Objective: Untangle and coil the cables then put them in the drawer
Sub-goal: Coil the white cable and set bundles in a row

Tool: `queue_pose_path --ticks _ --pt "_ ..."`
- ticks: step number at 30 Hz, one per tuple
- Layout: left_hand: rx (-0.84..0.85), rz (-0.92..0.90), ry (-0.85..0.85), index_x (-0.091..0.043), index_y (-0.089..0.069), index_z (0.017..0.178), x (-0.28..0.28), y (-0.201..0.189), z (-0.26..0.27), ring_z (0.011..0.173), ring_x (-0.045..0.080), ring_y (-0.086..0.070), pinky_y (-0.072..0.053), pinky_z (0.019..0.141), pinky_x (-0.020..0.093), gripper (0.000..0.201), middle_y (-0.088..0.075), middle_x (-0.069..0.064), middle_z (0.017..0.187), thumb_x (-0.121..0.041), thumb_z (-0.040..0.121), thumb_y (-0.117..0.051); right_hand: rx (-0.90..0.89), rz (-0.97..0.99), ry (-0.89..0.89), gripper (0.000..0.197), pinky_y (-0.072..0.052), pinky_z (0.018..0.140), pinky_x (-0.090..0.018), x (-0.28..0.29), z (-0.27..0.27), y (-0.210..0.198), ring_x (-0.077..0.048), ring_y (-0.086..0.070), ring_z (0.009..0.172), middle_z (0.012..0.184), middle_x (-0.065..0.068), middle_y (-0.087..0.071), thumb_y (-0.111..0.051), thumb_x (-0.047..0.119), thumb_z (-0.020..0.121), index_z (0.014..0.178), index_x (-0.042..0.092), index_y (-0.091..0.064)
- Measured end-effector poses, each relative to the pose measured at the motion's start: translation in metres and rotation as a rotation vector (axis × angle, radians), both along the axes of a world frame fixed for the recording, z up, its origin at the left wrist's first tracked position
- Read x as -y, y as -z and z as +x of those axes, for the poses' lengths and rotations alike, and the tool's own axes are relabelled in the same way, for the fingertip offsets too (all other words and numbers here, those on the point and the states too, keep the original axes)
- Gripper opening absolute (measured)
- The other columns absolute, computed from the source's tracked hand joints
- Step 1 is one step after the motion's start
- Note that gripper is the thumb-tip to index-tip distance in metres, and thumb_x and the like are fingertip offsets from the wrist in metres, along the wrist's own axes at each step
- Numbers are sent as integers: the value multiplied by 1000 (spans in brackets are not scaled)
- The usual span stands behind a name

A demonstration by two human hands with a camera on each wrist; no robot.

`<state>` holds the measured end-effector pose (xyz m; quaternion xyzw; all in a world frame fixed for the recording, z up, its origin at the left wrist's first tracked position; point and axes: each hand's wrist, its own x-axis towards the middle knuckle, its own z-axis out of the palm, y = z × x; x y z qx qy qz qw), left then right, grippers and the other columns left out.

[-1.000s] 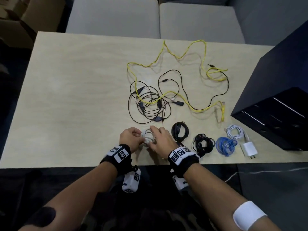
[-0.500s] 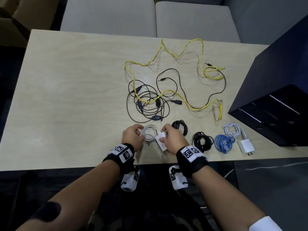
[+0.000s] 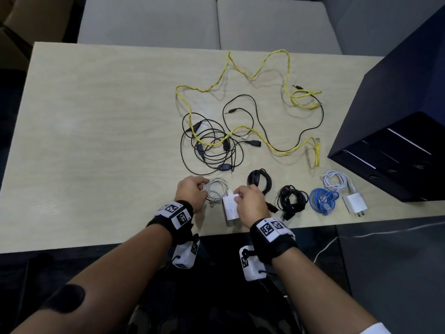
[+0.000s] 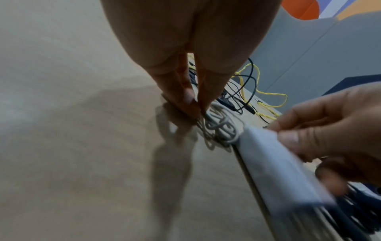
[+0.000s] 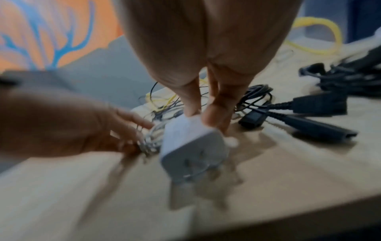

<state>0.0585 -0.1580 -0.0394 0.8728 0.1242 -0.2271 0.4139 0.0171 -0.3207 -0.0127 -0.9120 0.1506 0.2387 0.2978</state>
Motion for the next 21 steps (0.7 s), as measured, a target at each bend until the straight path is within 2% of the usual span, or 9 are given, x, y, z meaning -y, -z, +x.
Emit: queue_pose_path --ticks 3,7,11,13,17,19,21 --pt "-11 32 73 -16 -71 109 1 -2 6 84 15 -57 -42 78 17 34 -64 4 94 0 82 -58 15 -142 -144 29 -50 78 -38 -6 -8 1 -29 -52 103 117 -11 -46 -50 0 88 115 8 -58" --pt "4 34 99 -16 -72 108 0 -4 14 91 19 -60 -43 80 19 36 -69 6 103 -1 82 -52 -1 -199 -157 27 -40 64 -36 -6 -11 -4 -35 -54 99 117 -12 -44 -44 7 93 117 12 -52" --pt "18 -9 49 -14 -71 108 1 -4 15 102 22 -61 -47 93 26 36 -68 6 110 -1 83 -50 -38 -162 -137 32 -43 72 -38 -6 -14 -6 -36 -54 103 123 -11 -42 -45 30 97 124 14 -49" --pt "25 -27 23 -15 -71 106 2 -4 13 99 22 -61 -48 91 27 32 -66 6 108 -3 86 -51 -44 -143 -138 37 -45 77 -39 -6 -16 -5 -35 -54 107 125 -10 -42 -50 35 95 126 16 -47" --pt "41 -130 -32 -19 -72 100 4 0 10 73 17 -61 -48 70 23 21 -69 9 97 -14 91 -54 -26 -145 -127 38 -50 79 -41 -4 -16 -7 -32 -54 108 126 -7 -41 -52 37 94 127 19 -46" --pt "60 -179 -72 -19 -73 102 3 0 8 77 13 -63 -47 71 18 19 -70 5 97 -18 92 -56 -8 -142 -119 38 -51 78 -42 -2 -15 -9 -31 -55 106 125 -6 -42 -52 38 94 126 18 -46" --pt "76 -222 -90 -19 -71 109 1 -3 5 83 12 -64 -49 77 19 22 -70 4 99 -23 93 -57 7 -135 -112 38 -51 78 -42 0 -13 -10 -30 -55 106 125 -6 -43 -52 38 94 126 17 -47"
